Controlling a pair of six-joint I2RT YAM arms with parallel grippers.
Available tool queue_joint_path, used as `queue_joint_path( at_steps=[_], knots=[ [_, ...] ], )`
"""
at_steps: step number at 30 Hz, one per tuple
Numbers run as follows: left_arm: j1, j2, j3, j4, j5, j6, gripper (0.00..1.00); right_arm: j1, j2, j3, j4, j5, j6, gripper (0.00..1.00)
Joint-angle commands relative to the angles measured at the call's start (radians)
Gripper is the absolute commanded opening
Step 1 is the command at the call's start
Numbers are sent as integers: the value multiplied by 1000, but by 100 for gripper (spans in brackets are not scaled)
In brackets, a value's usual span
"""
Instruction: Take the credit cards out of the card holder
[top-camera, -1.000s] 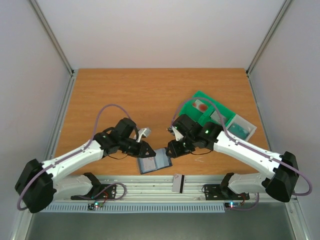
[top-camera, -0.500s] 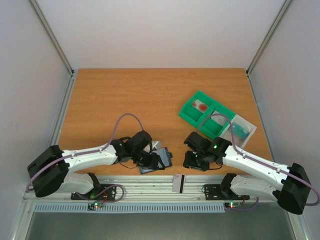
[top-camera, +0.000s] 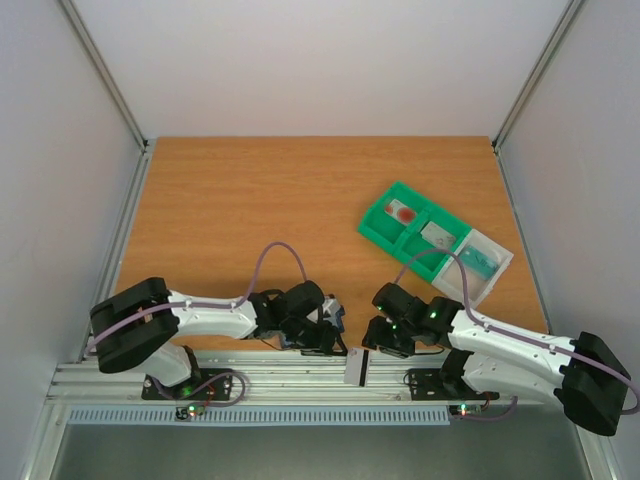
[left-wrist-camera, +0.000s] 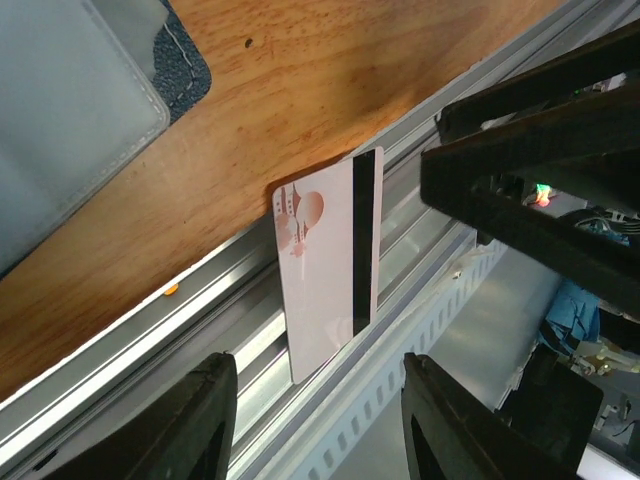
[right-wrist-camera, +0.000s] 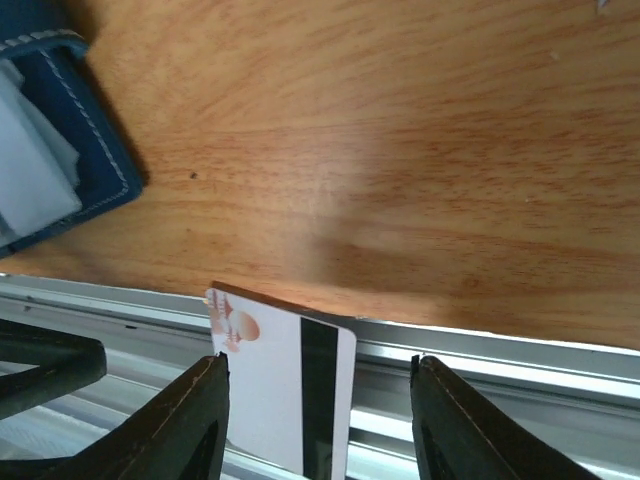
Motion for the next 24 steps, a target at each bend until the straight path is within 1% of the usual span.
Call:
queue_joint_path(
  at_steps=[1, 10, 13, 17, 20, 24],
  knots=[
    [-19, 35, -20, 111, -19, -58, 46, 27, 3, -46, 88, -6, 42, 50],
    [-28, 83, -37, 149, -50, -106, 45, 68, -2, -123, 189, 6, 85, 45],
    [-34, 113, -42, 206, -48, -122, 45, 78, 7, -133, 222, 2, 84, 43],
    [-35, 169, -69, 343, -31, -175, 44, 83, 33, -149, 247, 1, 85, 42],
    [-35, 210, -87, 417, -18, -213, 42, 86, 51, -182, 327, -17, 102, 42],
    [-35, 235, -91, 444, -12, -230, 39, 97, 72, -205, 393, -23, 119, 40]
  ],
)
